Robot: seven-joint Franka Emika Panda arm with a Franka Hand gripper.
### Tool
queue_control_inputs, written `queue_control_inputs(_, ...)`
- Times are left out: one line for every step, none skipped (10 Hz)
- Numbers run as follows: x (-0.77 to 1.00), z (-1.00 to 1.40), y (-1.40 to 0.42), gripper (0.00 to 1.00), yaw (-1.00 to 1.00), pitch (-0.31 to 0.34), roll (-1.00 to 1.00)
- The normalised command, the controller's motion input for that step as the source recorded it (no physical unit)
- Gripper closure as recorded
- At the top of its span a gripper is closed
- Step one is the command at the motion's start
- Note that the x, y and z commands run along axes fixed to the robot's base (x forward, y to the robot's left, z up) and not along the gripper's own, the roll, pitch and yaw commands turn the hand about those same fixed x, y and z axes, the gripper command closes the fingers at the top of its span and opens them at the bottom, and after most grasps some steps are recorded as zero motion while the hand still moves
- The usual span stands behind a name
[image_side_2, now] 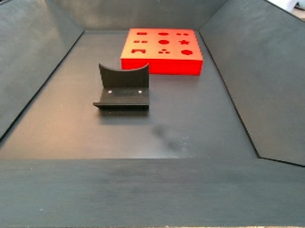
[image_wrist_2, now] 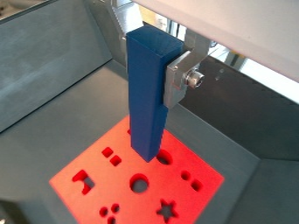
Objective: Pick up the rectangle object. Move up. Place the rectangle object on the fixture. Regrasp the rectangle object. Move to above the board. Insert the rectangle object.
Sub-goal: Insert the rectangle object.
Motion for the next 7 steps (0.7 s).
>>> queue_control_inputs(0.77, -0.60, 0.00, 1.00, -0.31, 0.000, -0.17)
queue_control_inputs(0.79, -0.63, 0.00, 1.00, -0.31, 0.009, -0.13)
queue_control_inputs(0.78, -0.60, 0.00, 1.00, -0.30, 0.016, -0.10)
queue_control_inputs(0.39, -0.44, -0.06, 1.00, -0.24, 0.000, 0.00)
queue_control_inputs(0.02, 0.00, 0.00, 1.00, 0.00, 0.000, 0.00)
queue_control_inputs(0.00, -0.02, 0.00, 1.00, 0.00, 0.000, 0.01)
queue_control_inputs(0.07, -0.32, -0.31, 1.00, 0.00, -0.033, 0.16)
